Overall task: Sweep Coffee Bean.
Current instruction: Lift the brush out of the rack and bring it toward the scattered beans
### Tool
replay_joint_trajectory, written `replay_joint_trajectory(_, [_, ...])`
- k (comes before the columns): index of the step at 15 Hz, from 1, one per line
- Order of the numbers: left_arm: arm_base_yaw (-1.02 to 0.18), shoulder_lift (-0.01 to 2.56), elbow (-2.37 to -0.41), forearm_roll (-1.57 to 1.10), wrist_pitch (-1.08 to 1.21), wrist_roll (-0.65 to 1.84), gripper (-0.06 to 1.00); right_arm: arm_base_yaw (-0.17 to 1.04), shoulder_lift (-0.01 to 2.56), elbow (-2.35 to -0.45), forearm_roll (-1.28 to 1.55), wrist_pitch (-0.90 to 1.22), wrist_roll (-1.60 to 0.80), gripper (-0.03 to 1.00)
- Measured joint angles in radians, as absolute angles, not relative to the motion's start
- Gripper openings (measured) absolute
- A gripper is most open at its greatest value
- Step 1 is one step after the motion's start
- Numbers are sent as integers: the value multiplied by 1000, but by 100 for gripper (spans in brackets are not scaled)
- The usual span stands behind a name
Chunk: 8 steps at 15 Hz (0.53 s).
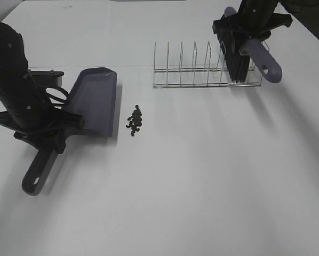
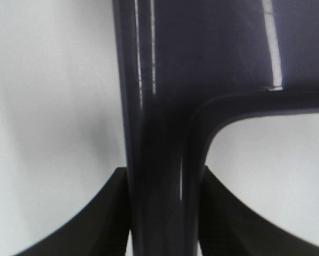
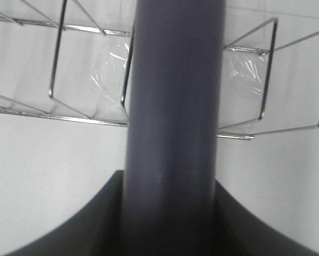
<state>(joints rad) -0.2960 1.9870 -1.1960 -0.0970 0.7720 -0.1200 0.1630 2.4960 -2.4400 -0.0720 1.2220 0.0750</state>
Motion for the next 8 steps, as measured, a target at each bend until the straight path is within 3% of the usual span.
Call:
replay_joint_trajectory(4, [-296,1987,-1196,-95,772,-101,34,166,2355,-2426,-10,1226,87,31])
replay_joint_trajectory(8, [-296,1987,-1196,-94,772,-99,34,264,2144,-2175,-18,1225,113,31])
